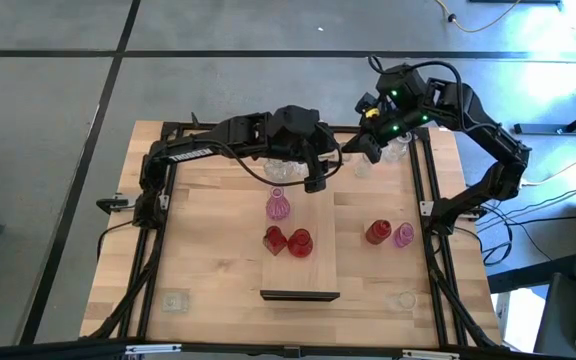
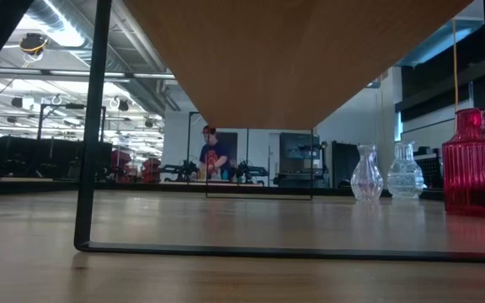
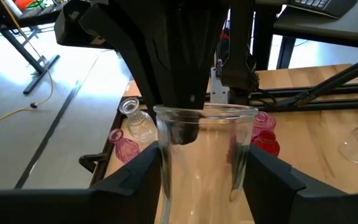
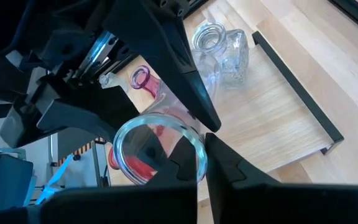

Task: Sort vases onto shelf
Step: Put the transparent vase on the shelf aligned with the other transparent vase

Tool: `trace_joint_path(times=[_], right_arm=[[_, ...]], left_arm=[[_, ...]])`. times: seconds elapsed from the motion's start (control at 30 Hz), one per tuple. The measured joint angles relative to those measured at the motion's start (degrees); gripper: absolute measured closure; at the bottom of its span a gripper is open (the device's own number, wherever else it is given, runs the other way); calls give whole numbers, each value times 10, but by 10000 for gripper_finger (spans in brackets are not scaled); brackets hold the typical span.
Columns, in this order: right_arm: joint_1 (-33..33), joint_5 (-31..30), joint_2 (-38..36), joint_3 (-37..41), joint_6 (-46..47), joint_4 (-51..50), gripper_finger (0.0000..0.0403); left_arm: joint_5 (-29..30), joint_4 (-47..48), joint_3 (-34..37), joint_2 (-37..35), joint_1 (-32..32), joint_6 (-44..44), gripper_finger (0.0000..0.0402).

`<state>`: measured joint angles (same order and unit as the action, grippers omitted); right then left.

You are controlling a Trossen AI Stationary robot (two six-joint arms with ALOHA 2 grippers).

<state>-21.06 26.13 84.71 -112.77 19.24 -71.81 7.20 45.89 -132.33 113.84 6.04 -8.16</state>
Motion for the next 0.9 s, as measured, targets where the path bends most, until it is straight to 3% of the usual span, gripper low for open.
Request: trace_joint_path(times=[0.23, 0.4, 0.9], right_arm=[[0, -2, 0, 0, -1, 9, 393], [0, -1, 0, 1, -2, 17, 373], [1, -5, -30, 0, -28, 49, 315]], left_arm=[[13, 10, -1, 0, 0, 6, 224], [16, 52, -1, -1, 0, 21, 225], [62, 56, 0, -2, 6, 60, 225]])
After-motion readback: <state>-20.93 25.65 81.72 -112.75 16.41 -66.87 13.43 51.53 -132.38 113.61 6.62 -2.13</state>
